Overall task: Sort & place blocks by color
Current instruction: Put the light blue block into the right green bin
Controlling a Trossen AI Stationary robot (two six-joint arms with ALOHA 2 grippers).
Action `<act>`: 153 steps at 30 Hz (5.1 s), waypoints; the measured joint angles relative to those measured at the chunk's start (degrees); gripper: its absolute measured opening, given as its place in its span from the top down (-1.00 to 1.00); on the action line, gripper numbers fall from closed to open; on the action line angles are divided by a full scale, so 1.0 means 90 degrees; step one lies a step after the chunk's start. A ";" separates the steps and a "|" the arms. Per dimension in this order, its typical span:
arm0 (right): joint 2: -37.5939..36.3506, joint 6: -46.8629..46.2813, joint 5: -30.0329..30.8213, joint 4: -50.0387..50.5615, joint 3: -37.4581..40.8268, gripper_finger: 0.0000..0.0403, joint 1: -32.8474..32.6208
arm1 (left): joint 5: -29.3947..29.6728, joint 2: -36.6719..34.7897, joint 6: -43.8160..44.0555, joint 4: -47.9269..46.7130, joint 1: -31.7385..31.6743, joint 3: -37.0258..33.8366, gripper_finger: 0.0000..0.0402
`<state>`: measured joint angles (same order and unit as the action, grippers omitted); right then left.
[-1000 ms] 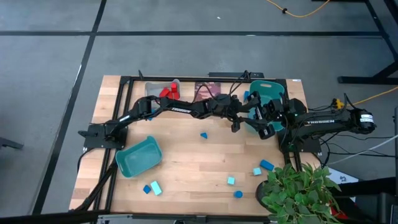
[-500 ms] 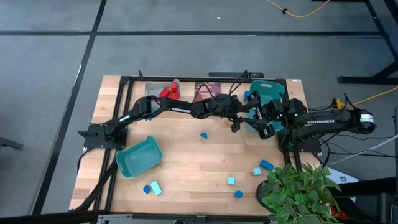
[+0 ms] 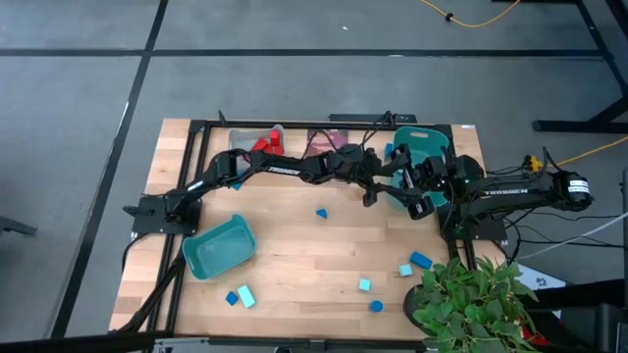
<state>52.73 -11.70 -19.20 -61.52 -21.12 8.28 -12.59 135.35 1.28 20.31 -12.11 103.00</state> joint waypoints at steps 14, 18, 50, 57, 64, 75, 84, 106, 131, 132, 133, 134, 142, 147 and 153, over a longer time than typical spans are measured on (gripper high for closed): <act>0.0002 -0.0005 -0.0215 -0.0099 0.0002 -0.32 -0.0001 | -0.1240 -0.1225 0.0502 -0.0687 -0.0535 -0.0633 0.02; 0.0002 0.0014 -0.0213 -0.0117 0.0002 -0.32 -0.0001 | -0.0966 -0.2222 0.0543 0.0286 -0.0593 -0.2302 0.05; 0.0002 0.0512 -0.0211 0.0441 0.0002 -0.32 -0.0001 | 0.0661 -1.0019 0.0607 0.3060 0.0862 -0.9305 0.06; 0.0005 0.0348 0.0076 0.2467 0.0002 -0.32 0.0004 | 0.0550 -0.9996 0.1012 0.2426 0.0862 -0.9365 0.06; 0.0005 0.0161 0.0177 0.3471 0.0002 -0.32 0.0004 | 0.0560 -0.9994 0.1165 0.1416 0.0869 -0.9367 0.06; 0.0005 0.0370 0.0193 0.3332 0.0002 -0.12 0.0004 | 0.1271 -0.9994 0.0963 0.1305 0.0871 -0.9367 0.15; 0.0005 0.0516 0.0190 0.3286 0.0002 0.52 0.0004 | 0.1166 -0.9994 0.0812 0.1306 0.0869 -0.9367 0.76; 0.0002 0.0209 0.0412 0.3284 0.0002 0.57 0.0004 | 0.1269 -0.9994 0.0792 0.1264 0.0866 -0.9365 1.00; 0.0000 0.0189 0.0634 0.3597 -0.0052 -0.41 -0.0034 | 0.1271 -0.9994 0.0816 0.1261 0.0866 -0.9360 1.00; 0.0002 0.0130 0.0621 0.3816 -0.0151 -0.41 -0.0109 | 0.1270 -0.9994 0.0818 0.1259 0.0866 -0.9360 1.00; 0.0002 0.0087 0.0645 0.4182 -0.0305 -0.41 -0.0217 | 0.1271 -0.9994 0.0832 0.1259 0.0866 -0.9360 1.00; 0.0000 0.0085 0.0757 0.4685 -0.0492 -0.41 -0.0352 | 0.1271 -0.9994 0.0844 0.1259 0.0866 -0.9360 1.00; 0.0181 -0.0809 0.1044 0.8674 -0.2099 -0.41 -0.1643 | 0.1269 -0.9994 0.0852 0.1249 0.0866 -0.9360 1.00; 0.0309 -0.2372 0.1003 0.9711 -0.2317 -0.41 -0.2645 | 0.1269 -0.9993 0.0862 0.1227 0.0869 -0.9360 1.00; 0.0577 -0.4186 0.1185 1.0747 -0.2300 -0.40 -0.3722 | 0.1270 -0.9992 0.0862 0.1222 0.0868 -0.9360 1.00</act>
<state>57.92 -49.38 -8.54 35.21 -41.82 -25.22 -1.16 45.42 9.04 31.31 -4.30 18.76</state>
